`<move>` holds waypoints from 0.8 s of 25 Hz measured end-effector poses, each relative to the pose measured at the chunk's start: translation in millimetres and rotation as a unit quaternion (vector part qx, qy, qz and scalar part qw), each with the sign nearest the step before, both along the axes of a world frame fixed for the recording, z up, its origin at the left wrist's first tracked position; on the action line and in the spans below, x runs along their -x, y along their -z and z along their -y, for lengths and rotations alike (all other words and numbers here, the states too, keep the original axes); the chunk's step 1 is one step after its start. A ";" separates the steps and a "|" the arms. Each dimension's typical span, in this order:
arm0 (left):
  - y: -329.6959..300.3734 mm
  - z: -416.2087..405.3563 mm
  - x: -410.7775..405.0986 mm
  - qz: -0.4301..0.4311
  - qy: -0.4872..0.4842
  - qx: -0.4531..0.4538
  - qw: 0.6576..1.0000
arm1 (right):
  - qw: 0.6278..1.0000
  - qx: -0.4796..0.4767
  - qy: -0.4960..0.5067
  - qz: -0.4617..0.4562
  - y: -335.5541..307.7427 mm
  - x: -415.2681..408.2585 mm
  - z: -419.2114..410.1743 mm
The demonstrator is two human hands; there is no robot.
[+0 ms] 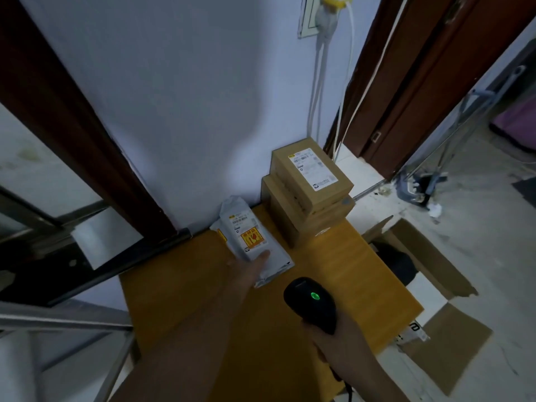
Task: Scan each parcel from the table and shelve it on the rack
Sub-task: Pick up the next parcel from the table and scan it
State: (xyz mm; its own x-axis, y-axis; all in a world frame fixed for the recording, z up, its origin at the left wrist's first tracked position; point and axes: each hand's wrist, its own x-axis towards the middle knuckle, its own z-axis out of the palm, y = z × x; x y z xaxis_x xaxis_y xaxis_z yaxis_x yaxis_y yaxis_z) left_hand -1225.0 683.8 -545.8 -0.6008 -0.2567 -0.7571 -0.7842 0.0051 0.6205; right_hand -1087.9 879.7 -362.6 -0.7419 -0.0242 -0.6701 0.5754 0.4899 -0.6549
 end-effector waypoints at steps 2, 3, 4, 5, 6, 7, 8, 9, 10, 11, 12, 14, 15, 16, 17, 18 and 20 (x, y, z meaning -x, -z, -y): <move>29.8 -0.7 8.3 0.013 0.008 0.001 1.000 | 1.000 -0.004 -0.007 0.014 5.5 4.2 0.8; 54.6 -1.0 10.5 0.014 0.013 0.004 1.000 | 1.000 -0.001 0.002 0.013 7.8 5.7 1.2; 96.0 0.6 13.9 0.014 0.017 0.007 1.000 | 1.000 0.002 0.012 0.013 9.7 6.9 1.1; 114.2 1.3 13.8 0.009 0.023 0.007 1.000 | 1.000 0.002 0.016 0.012 12.1 7.4 0.0; 120.9 -0.3 11.7 0.005 0.025 0.013 1.000 | 1.000 -0.001 0.017 0.015 14.6 6.6 -1.0; 121.8 -2.7 6.7 -0.001 0.026 0.021 0.999 | 1.000 -0.004 0.018 0.016 17.0 5.7 -2.0; 115.0 -6.3 -0.4 -0.002 0.033 0.034 0.999 | 1.000 -0.003 0.017 0.015 18.2 4.8 -2.7; 95.0 -11.0 -8.8 0.007 0.047 0.054 0.997 | 1.000 0.000 0.017 0.015 20.1 3.9 -3.4; 57.6 -16.5 -16.3 0.005 0.057 0.068 0.996 | 1.000 0.002 0.018 0.013 21.7 3.1 -4.3; 44.4 -18.8 -20.2 0.006 0.059 0.071 0.996 | 1.000 0.002 0.019 0.012 22.8 2.7 -5.1; 35.4 -20.6 -21.8 0.003 0.066 0.067 0.996 | 1.000 0.002 0.023 0.012 24.1 2.6 -6.1; 37.0 -20.7 -26.4 -0.021 0.074 0.082 0.994 | 0.999 0.005 0.032 0.013 25.1 2.6 -7.3; 41.6 -21.0 -28.6 -0.044 0.077 0.097 0.991 | 0.999 0.008 0.036 0.014 26.1 2.2 -8.3; 39.7 -20.9 -30.6 -0.066 0.080 0.115 0.988 | 0.999 0.011 0.040 0.014 26.8 2.1 -9.5; 34.5 -21.2 -33.8 -0.097 0.086 0.147 0.981 | 0.999 0.015 0.046 0.014 27.7 1.9 -11.1; 27.8 -23.2 -36.6 -0.133 0.103 0.197 0.966 | 0.998 0.021 0.055 0.012 28.5 0.8 -13.0; 15.9 -24.7 -38.1 -0.216 0.179 0.262 0.923 | 0.997 0.029 0.072 0.011 29.9 -1.7 -15.9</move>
